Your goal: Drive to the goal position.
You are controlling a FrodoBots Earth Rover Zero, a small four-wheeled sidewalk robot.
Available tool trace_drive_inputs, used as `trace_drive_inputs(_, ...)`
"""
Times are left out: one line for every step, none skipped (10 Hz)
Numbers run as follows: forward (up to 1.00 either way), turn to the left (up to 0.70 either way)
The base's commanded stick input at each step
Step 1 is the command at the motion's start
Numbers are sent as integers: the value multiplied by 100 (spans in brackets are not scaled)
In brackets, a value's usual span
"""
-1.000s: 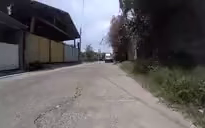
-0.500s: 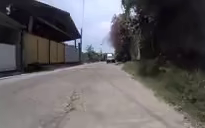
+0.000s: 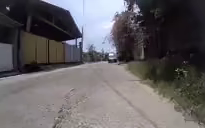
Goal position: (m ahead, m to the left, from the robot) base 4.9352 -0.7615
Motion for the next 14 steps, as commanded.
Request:
trace_drive_inputs(100,0)
trace_drive_inputs(100,0)
trace_drive_inputs(100,0)
trace_drive_inputs(100,0)
trace_drive_inputs(100,0)
trace_drive_inputs(100,0)
trace_drive_inputs(100,0)
trace_drive_inputs(100,0)
trace_drive_inputs(100,0)
trace_drive_inputs(100,0)
trace_drive_inputs(100,-2)
trace_drive_inputs(100,-19)
trace_drive_inputs(100,-34)
trace_drive_inputs(100,-40)
